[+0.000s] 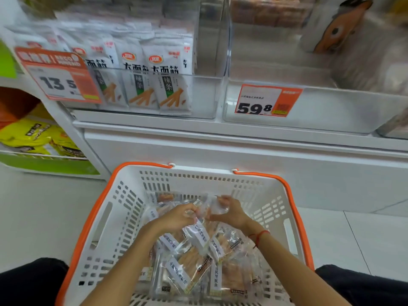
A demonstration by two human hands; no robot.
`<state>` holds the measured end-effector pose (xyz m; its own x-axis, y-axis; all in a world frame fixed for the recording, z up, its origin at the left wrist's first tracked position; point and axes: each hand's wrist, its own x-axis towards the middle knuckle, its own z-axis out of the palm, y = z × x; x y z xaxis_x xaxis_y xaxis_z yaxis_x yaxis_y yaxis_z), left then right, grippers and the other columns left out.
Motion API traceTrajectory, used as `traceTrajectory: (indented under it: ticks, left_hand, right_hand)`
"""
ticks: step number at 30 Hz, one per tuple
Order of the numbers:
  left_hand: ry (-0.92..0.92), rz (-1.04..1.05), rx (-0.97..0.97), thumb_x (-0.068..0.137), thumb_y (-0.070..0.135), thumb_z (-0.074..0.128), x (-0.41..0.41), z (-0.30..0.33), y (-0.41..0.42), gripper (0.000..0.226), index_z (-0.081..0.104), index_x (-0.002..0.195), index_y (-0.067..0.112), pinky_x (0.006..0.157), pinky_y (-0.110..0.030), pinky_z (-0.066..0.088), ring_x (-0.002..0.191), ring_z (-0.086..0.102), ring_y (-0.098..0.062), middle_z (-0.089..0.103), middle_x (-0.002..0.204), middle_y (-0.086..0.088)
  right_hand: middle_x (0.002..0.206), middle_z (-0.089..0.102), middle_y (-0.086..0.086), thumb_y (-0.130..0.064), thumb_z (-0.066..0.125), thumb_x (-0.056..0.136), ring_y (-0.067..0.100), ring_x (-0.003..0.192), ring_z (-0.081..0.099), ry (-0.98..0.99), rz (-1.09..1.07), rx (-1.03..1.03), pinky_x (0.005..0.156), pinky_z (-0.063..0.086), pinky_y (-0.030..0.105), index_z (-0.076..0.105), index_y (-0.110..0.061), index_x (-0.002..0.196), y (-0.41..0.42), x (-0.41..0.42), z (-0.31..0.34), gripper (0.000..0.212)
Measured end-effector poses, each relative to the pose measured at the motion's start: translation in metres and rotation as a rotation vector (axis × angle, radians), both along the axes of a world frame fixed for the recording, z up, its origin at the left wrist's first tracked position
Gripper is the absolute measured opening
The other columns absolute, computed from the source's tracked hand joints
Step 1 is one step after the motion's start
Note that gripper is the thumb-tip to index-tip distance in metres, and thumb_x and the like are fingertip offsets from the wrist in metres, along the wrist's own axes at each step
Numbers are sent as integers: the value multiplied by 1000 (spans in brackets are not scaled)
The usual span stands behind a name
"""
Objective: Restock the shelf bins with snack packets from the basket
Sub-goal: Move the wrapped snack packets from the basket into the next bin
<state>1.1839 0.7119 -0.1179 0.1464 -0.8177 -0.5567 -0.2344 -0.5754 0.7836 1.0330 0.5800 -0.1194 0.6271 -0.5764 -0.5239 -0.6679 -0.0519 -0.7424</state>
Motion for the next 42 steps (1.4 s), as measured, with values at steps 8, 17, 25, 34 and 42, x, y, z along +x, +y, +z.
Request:
traceTrajectory:
  ticks: [8,17,25,34,42]
  left_hand:
    - [485,533,-117,85,33,59,-23,16,20,38,58,118,16,91,-41,50,109,60,-28,65,116,-11]
    - [316,678,-17,92,16,60,-13,-29,22,51,39,138,18,97,-44,47,115,56,-27,52,135,-9]
    - [290,765,-26,97,5,47,11,-34,29,45,36,140,7,64,-27,42,92,54,-21,55,118,-12]
    - [244,857,-38,100,5,38,18,-25,52,47,29,145,10,92,-37,37,130,41,-30,39,146,-12]
    - [257,890,2,102,16,33,11,-34,48,35,44,135,12,88,-39,43,102,58,-26,61,116,-8]
  right_hand:
    - [88,64,1,-20,59,93,14,84,61,-303,-158,379,74,52,22,64,-11,99,3,-34,3,12]
    - [130,53,17,-9,51,93,21,99,58,107,-104,161,84,50,24,42,-1,137,0,-35,-37,46]
    - [126,47,9,-48,77,67,29,120,46,543,49,-237,99,41,40,32,-11,134,9,-39,-71,88]
    - [56,41,-2,-4,57,88,7,47,39,190,133,10,48,34,18,41,-15,56,7,-39,-51,37]
    - [87,67,-8,-15,52,96,6,82,63,-406,-83,369,67,49,17,63,-15,100,2,-18,5,11]
